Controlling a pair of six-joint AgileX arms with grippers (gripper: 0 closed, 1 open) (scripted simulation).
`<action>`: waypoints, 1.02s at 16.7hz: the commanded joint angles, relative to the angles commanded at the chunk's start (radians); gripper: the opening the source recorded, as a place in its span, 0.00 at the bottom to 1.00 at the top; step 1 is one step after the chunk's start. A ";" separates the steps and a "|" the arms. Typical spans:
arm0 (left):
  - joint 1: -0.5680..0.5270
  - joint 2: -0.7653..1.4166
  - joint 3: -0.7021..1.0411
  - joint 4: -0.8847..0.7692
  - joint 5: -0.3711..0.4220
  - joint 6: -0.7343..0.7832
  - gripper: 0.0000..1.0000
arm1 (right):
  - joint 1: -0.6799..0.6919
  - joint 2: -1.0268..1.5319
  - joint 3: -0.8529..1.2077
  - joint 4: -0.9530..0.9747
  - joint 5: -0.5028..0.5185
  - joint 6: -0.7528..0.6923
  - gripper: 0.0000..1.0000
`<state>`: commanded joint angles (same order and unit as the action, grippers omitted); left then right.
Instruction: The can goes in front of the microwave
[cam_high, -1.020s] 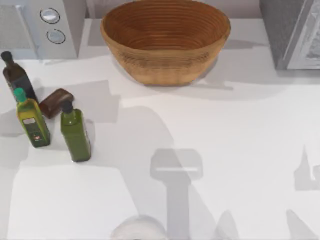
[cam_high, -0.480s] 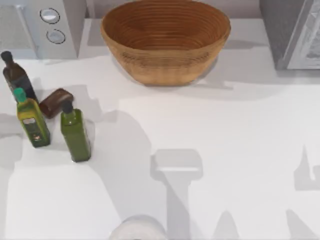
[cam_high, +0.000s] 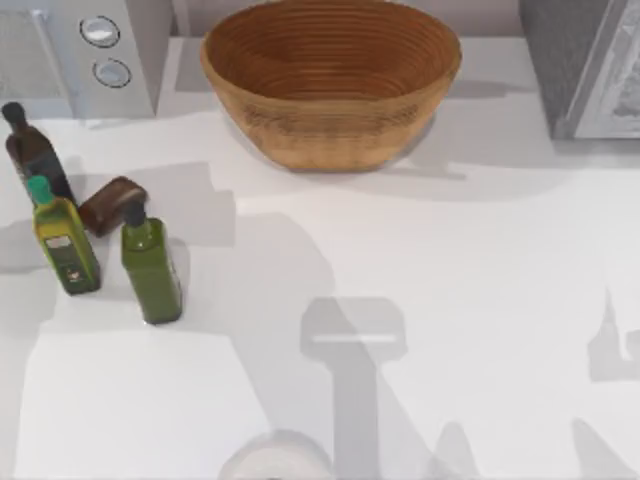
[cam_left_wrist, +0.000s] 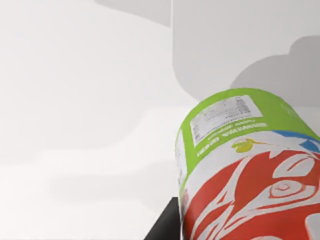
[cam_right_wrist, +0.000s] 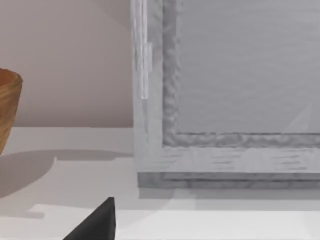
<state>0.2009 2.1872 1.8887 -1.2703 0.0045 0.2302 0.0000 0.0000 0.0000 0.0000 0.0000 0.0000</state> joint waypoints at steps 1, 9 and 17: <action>0.000 0.000 0.000 0.000 0.000 0.000 0.00 | 0.000 0.000 0.000 0.000 0.000 0.000 1.00; 0.000 0.000 0.000 0.000 0.000 0.000 0.53 | 0.000 0.000 0.000 0.000 0.000 0.000 1.00; 0.000 0.000 0.000 0.000 0.000 0.000 1.00 | 0.000 0.000 0.000 0.000 0.000 0.000 1.00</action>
<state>0.2009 2.1872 1.8887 -1.2703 0.0045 0.2302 0.0000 0.0000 0.0000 0.0000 0.0000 0.0000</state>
